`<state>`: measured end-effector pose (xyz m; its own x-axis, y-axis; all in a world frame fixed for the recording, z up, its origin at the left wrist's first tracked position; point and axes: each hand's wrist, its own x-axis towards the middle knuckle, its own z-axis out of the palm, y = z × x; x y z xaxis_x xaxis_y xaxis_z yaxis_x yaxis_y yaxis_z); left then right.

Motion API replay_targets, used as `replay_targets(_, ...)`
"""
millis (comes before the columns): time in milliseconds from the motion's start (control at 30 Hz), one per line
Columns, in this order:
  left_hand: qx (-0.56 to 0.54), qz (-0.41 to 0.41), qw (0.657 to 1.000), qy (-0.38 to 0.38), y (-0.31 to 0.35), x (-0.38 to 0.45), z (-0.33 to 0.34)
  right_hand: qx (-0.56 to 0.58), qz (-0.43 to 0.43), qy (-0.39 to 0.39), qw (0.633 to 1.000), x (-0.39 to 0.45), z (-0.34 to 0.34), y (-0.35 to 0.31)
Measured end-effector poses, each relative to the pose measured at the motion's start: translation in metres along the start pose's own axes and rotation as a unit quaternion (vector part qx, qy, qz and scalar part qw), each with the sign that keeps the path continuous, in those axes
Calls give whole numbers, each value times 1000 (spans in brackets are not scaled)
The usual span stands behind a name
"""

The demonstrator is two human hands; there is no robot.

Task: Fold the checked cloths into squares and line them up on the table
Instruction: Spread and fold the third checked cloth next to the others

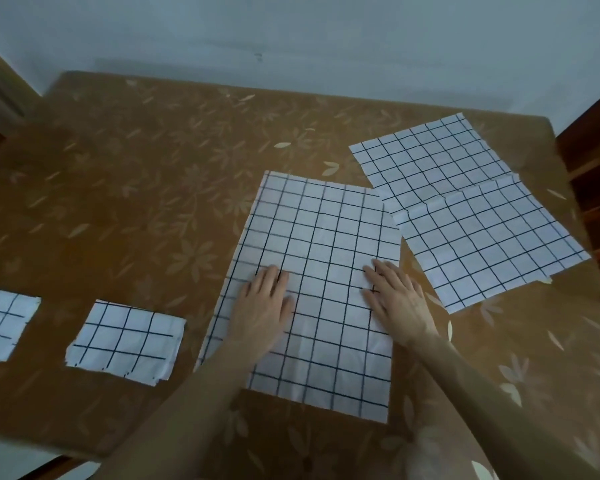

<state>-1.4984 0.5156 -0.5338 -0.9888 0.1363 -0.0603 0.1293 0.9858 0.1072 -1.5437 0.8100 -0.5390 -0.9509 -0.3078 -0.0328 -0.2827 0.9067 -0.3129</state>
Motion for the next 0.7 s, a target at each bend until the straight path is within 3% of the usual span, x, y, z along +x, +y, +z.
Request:
replay_targets(100,-7,-5,999,41,1,-13,-2,-7,-14,-9,1000,-4,7,1)
replay_targets(333,-8,20,998,52,-20,-28,11,-27,-74,19,997,-24,10,3)
replay_targets(533,-46,36,992,109,-27,-37,-1,-2,-112,109,988,-29,8,-4)
replay_targets(700,-81,40,988,125,-34,-38,-12,-10,-141,140,980,-26,-5,-8)
